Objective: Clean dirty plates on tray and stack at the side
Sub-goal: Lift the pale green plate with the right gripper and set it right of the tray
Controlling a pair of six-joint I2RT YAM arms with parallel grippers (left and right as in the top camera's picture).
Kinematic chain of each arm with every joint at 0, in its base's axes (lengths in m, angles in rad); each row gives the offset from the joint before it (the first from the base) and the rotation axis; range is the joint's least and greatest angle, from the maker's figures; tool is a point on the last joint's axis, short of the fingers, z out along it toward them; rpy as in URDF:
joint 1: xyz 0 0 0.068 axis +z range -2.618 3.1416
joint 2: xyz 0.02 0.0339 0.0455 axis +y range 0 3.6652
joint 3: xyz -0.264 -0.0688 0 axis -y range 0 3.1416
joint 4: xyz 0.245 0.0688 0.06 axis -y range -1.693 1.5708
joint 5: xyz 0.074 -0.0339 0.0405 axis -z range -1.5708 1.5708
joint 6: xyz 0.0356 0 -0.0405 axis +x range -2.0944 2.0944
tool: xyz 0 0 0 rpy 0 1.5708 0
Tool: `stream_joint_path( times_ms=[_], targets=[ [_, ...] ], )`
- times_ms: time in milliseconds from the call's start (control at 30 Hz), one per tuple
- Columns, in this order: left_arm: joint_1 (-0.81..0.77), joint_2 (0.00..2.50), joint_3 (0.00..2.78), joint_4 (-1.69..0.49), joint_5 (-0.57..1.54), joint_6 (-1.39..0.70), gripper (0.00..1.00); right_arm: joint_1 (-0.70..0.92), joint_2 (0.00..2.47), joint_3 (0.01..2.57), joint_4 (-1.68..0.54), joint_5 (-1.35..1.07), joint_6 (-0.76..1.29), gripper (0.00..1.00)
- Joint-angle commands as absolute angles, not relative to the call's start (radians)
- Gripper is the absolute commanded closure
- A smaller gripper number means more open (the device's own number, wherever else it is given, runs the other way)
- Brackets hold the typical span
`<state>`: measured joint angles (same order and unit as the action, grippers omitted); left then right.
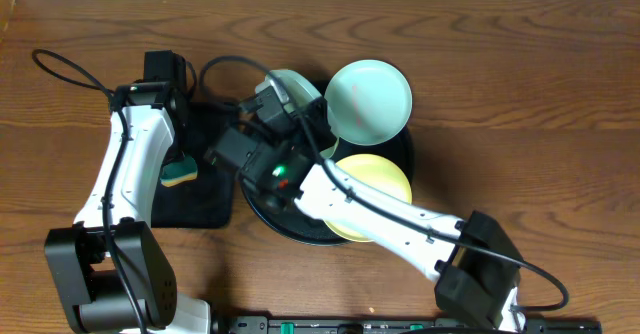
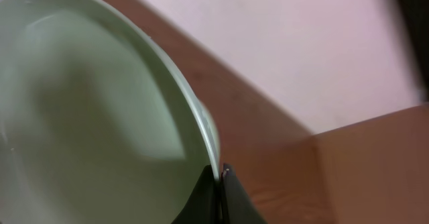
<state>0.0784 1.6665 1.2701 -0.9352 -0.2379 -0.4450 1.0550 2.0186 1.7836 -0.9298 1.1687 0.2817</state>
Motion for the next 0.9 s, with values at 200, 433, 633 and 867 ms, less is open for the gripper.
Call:
stream_joint_path(
  times_ms=[200, 433, 633, 867],
  targets=[
    [0.082, 1.668, 1.265, -0.936, -0.243, -0.451, 0.93, 0.765, 1.921, 1.784, -0.961, 0.290, 0.316, 0.99],
    [0.082, 1.668, 1.265, -0.935, -0.243, -0.451, 0.92, 0.476, 1.782, 1.784, -0.982, -0.117, 0.272, 0.99],
    [0.082, 1.668, 1.265, -0.936, -0.243, -0.451, 0.92, 0.212, 1.696, 1.784, -1.077, -0.189, 0.272, 0.99],
    [0.082, 1.668, 1.265, -0.936, -0.243, -0.451, 0.92, -0.108, 1.689, 1.723, -1.194, -0.138, 0.226, 0.99]
  ],
)
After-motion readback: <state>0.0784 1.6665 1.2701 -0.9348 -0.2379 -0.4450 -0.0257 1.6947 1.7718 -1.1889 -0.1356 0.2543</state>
